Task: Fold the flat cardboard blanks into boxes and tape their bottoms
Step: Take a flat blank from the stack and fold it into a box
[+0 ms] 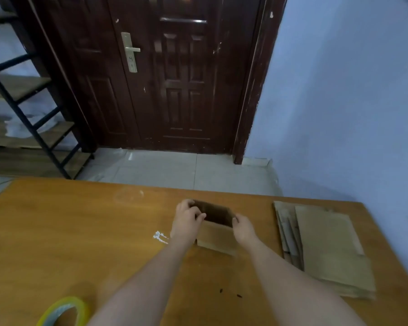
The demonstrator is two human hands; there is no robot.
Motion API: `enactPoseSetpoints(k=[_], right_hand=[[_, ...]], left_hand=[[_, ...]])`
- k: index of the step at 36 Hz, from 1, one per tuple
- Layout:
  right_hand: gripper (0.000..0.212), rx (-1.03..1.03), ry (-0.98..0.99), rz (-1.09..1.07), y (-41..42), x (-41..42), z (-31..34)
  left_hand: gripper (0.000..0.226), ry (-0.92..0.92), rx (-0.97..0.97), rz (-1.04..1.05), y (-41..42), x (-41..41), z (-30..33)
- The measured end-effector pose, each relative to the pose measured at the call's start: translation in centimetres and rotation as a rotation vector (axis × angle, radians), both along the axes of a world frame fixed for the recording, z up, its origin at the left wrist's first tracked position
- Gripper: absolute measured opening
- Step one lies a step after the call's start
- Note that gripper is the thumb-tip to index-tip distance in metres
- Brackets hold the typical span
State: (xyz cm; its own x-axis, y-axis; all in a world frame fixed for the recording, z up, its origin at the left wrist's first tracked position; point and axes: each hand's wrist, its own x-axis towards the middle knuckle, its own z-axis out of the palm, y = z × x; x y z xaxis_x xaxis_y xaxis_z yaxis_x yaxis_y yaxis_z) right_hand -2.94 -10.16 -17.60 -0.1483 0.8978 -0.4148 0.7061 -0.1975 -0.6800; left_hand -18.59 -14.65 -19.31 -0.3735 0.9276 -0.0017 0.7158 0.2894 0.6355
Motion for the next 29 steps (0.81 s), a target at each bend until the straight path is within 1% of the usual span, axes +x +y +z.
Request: enactPoseSetpoints(k=[2,3,4,7,9,11,14,19,21,23,26,29], right_hand=[[0.032,0.016,-0.025,0.011,-0.1,0.3,-0.3],[0.031,0.025,-0.045,0.013,-0.1,0.5,-0.6],[0.032,0.030,-0.067,0.002,-0.1,0.7,-0.7],[0.032,0.038,-0.143,-0.067,0.0,1.2,-1.1],[0.034,0.046,-0.163,-0.123,0.1,1.3,-1.2],[0.033,0.040,-0.146,-0.176,0.3,1.3,-1.3],[0.031,0.009,-0.131,-0.212,0.7,1.0,-1.2],[0.028,-0.015,-0.135,-0.206,1.4,0.6,-1.2],[0.029,-0.024,-0.162,-0.173,1.5,0.6,-1.2],[0.028,-0.040,-0.214,-0.096,1.5,0.2,-1.2],[0.036,-0.071,-0.294,0.017,1.3,-0.6,-1.1],[0.053,-0.110,-0.331,0.050,1.2,-1.2,-1.2]], left_hand=[[0.013,-0.037,-0.028,0.098,0.1,0.5,0.0],[0.012,-0.099,-0.058,0.149,0.2,0.8,0.0],[0.016,-0.182,-0.087,0.187,0.3,1.0,0.2],[0.047,-0.399,-0.111,0.205,0.6,1.5,0.3],[0.060,-0.471,-0.092,0.171,0.5,1.6,0.1],[0.065,-0.499,-0.087,0.148,0.4,1.6,-0.2],[0.064,-0.465,-0.095,0.132,0.2,1.6,-0.4],[0.057,-0.419,-0.094,0.109,0.3,1.2,-0.5],[0.047,-0.390,-0.114,0.075,0.5,1.1,-0.6],[0.035,-0.310,-0.144,0.025,0.5,1.4,-0.7],[0.030,-0.240,-0.135,0.004,0.7,1.9,-0.7],[0.032,-0.195,-0.134,-0.016,0.8,2.0,-0.6]])
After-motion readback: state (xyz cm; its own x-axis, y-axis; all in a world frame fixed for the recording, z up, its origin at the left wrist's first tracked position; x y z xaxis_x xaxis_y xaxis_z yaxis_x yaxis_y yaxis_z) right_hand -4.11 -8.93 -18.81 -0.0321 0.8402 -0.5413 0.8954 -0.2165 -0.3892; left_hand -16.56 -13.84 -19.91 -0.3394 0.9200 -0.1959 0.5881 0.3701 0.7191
